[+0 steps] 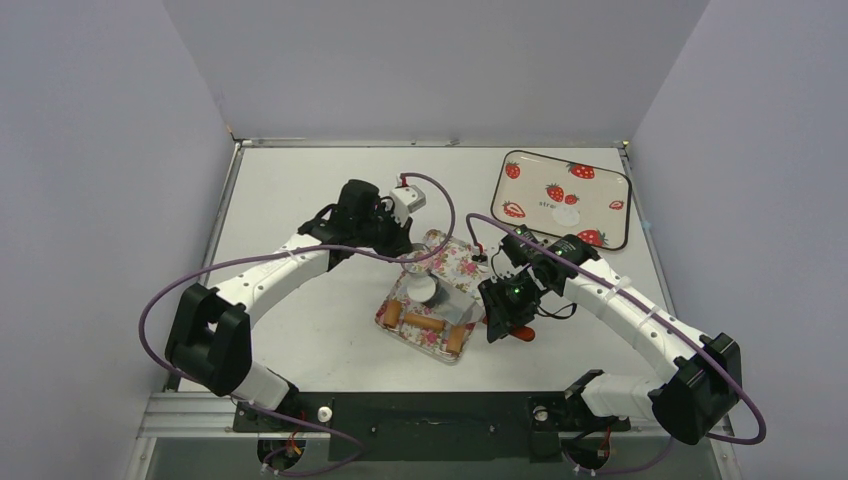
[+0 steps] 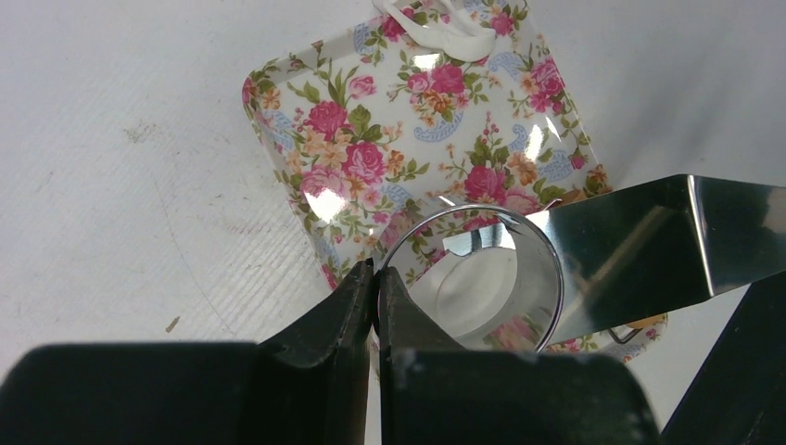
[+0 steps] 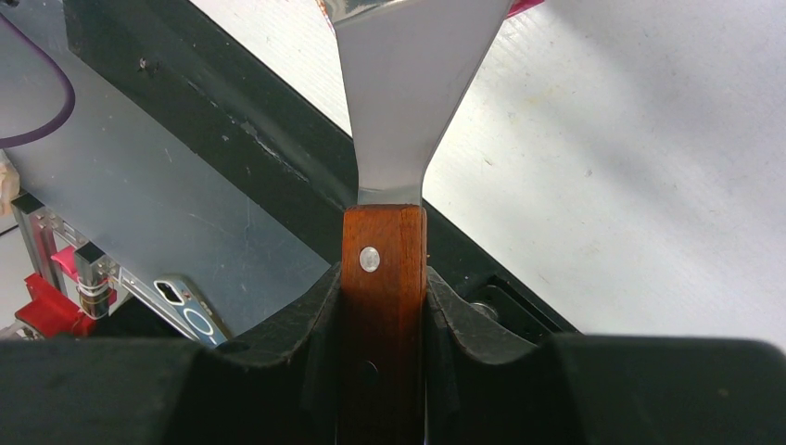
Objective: Roll out the dumpling wrappers from the dough
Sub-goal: Place the dumpling mold on the work surface.
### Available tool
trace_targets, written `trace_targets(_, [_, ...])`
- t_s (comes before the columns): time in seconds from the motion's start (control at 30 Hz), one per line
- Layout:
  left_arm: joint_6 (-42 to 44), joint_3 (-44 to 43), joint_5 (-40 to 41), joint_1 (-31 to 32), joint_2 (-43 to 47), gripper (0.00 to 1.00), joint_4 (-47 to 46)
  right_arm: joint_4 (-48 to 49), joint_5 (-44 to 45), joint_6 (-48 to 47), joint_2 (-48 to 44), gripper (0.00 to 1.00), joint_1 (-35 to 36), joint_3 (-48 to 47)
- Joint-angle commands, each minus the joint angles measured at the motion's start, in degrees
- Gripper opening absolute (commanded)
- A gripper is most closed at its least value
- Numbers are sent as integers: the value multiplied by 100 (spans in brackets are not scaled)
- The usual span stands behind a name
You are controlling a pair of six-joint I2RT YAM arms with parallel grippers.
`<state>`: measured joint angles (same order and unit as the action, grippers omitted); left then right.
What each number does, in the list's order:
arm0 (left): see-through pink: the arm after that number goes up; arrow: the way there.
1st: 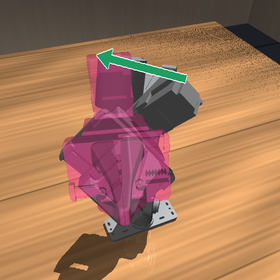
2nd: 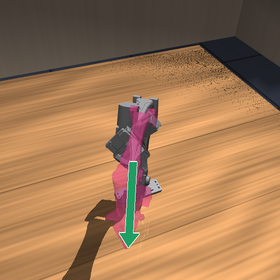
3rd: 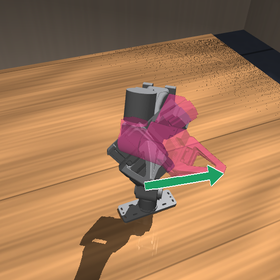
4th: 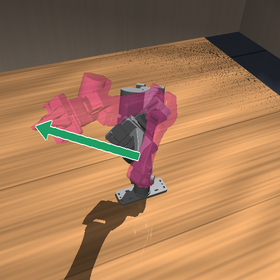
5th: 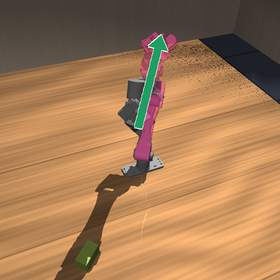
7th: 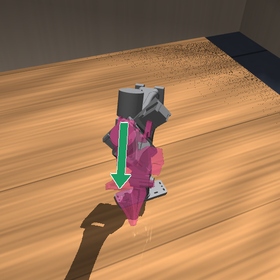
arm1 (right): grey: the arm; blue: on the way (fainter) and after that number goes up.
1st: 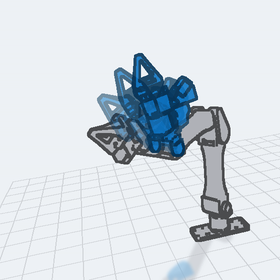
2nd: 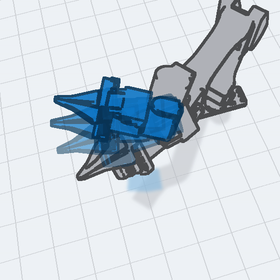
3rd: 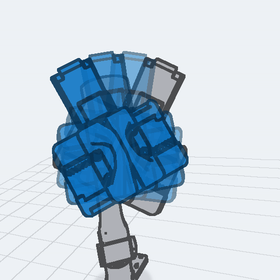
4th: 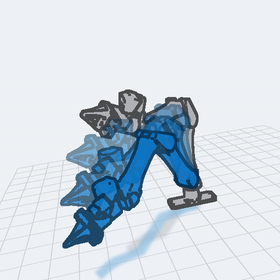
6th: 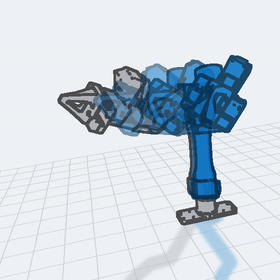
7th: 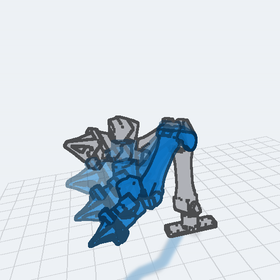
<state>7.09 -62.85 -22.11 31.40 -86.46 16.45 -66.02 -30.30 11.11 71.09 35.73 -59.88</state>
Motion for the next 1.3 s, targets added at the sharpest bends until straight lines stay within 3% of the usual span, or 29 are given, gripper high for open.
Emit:
trace_targets(0.0, [-141, -199, -197, -115, 160, 0, -192, 242, -165, -94, -74, 0, 31, -193])
trace_targets(0.43, [-211, -46, 24, -333, 67, 0, -377, 244, -253, -152, -197, 0, 35, -152])
trace_targets(0.67, [-653, -357, -36, -326, 461, 0, 431, 386, 41, -399, -640, 0, 127, 122])
trace_targets(0.8, [-990, -123, -19, -343, 912, 0, 566, 425, 184, -367, -907, 0, 291, 309])
trace_targets(1.0, [-1235, -485, -160, -432, 1167, 0, 878, 451, 587, -189, -1247, 0, 476, 544])
trace_targets(1.27, [-1253, -35, 279, -420, 1235, 0, 1152, 842, 656, -149, -1724, 0, 480, 946])
